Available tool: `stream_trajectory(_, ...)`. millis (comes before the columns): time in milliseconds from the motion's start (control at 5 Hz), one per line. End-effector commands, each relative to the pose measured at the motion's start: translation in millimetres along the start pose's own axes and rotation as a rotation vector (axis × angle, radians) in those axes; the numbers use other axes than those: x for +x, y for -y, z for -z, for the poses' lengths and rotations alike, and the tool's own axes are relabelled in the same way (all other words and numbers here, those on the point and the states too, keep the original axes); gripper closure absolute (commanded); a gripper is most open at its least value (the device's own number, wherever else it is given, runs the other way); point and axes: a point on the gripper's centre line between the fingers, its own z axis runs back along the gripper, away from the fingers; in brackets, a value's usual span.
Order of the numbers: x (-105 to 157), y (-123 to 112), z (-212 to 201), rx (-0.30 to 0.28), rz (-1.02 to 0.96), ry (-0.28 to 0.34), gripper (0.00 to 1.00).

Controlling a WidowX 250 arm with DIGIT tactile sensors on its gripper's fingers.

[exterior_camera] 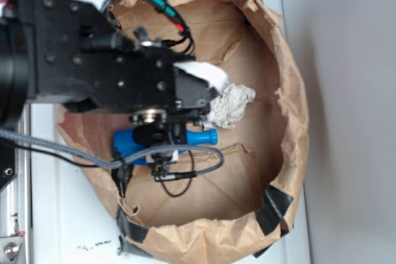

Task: Grab the blue bottle.

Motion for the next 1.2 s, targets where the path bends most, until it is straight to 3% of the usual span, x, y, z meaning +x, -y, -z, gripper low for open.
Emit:
stream_trajectory(0,-26,5,6,-0.041,0.025,-0.047,0.0)
stream_trajectory(200,-29,13,1,-0.06,0.014,-0.065,0.0)
stream_trajectory(400,-26,16,-23,-0.129,-0.04,-0.036,0.0)
stream_trajectory(600,-19,18,-30,-0.139,-0.055,-0.025,0.0)
stream_trajectory(1000,-14,13,-15,-0.038,0.004,0.001,0.0)
